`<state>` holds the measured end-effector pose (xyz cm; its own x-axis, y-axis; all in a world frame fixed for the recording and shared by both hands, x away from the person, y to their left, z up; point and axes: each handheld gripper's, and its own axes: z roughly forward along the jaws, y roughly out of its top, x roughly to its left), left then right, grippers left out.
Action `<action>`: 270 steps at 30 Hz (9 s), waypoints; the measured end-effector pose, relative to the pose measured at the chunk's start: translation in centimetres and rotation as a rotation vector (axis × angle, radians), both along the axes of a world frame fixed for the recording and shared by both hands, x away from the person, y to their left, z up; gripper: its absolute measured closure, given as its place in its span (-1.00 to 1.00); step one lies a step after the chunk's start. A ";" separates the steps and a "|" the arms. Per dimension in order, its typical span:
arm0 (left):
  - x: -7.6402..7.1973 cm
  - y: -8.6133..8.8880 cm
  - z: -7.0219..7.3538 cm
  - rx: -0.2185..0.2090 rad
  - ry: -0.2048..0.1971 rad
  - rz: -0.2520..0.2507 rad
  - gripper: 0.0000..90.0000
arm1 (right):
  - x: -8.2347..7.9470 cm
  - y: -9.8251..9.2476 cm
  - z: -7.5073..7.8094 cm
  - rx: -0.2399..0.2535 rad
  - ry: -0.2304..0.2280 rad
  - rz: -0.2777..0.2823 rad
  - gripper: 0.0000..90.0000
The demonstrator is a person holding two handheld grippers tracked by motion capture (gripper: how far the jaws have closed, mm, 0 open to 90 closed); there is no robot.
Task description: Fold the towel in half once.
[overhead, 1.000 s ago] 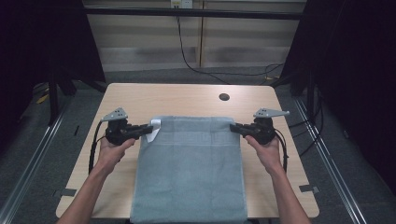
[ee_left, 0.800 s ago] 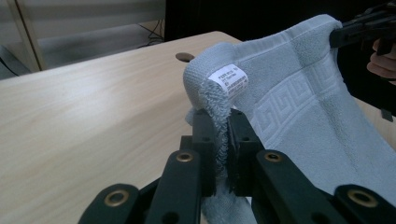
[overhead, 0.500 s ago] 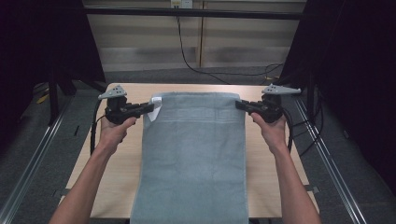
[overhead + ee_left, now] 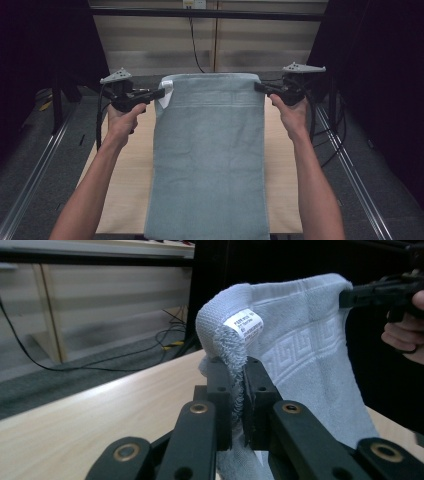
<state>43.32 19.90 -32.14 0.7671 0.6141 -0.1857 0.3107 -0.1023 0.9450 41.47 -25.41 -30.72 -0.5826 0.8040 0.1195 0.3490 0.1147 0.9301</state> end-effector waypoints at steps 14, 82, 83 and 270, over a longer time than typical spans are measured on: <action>-3.9 0.8 -0.4 0.034 -0.032 -0.057 0.87 | -3.2 -0.5 -0.9 0.023 -0.002 0.036 0.90; -6.6 0.6 -18.5 0.276 0.357 -0.075 0.85 | -10.3 0.9 -19.7 -0.147 0.396 0.064 0.91; -6.2 0.4 -18.4 0.287 0.353 -0.063 0.85 | -9.9 0.8 -19.8 -0.131 0.398 0.060 0.91; -9.9 0.2 -18.3 0.310 0.284 -0.115 0.31 | -11.2 4.9 -19.5 -0.205 0.364 0.191 0.09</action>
<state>33.45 20.13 -50.46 0.7789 0.5875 -0.2194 0.5239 -0.4173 0.7426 30.30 -20.49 -50.17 -0.6720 0.7148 0.1935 0.6038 0.3776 0.7020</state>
